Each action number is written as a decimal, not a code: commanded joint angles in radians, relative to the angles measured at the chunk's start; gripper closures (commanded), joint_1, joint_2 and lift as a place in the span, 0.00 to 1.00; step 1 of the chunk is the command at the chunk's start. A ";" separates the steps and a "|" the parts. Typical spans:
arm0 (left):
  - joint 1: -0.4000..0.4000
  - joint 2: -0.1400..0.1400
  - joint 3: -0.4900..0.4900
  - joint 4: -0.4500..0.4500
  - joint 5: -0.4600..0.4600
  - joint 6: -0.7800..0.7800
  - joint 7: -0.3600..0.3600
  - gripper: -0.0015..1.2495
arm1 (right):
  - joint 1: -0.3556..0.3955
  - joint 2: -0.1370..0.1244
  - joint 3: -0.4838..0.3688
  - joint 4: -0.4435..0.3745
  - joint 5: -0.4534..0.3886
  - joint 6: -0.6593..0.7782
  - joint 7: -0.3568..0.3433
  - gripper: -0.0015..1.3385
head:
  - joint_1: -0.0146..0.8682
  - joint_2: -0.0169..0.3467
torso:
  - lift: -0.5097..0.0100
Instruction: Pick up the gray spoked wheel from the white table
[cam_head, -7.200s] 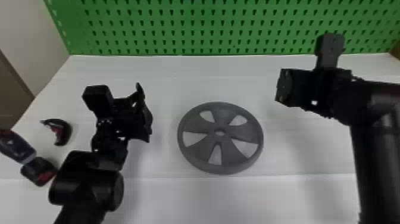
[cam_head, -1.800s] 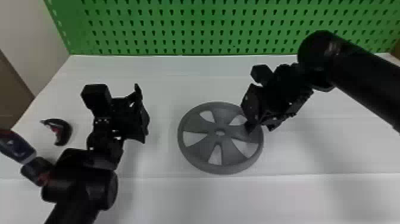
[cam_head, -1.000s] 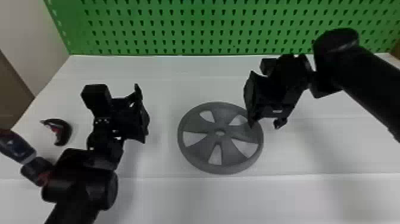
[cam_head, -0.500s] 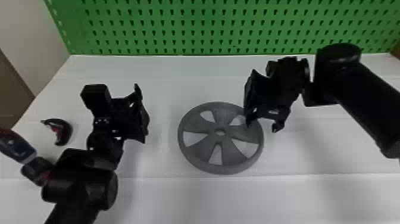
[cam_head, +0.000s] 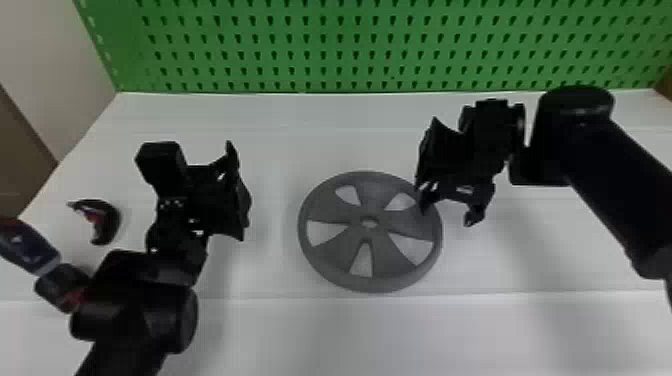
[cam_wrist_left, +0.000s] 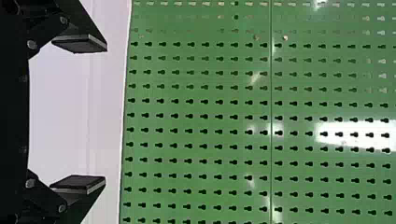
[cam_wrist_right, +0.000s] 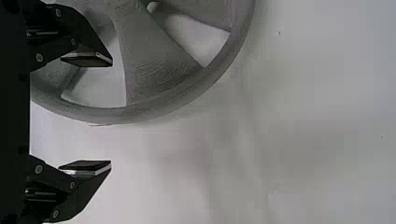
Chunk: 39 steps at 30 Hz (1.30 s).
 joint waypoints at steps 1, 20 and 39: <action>0.002 0.000 0.001 0.000 0.001 0.000 0.000 0.21 | 0.014 0.008 -0.034 -0.009 0.006 -0.001 -0.020 0.36 | 0.93 0.17 | 0.79; 0.008 0.000 0.011 0.000 0.002 -0.001 0.000 0.21 | 0.147 0.060 -0.227 -0.136 0.067 0.030 -0.098 0.36 | 0.93 0.17 | 0.79; 0.011 0.002 0.014 0.000 0.002 -0.001 -0.001 0.21 | 0.204 0.082 -0.293 -0.183 0.133 0.099 -0.100 0.36 | 0.93 0.17 | 0.79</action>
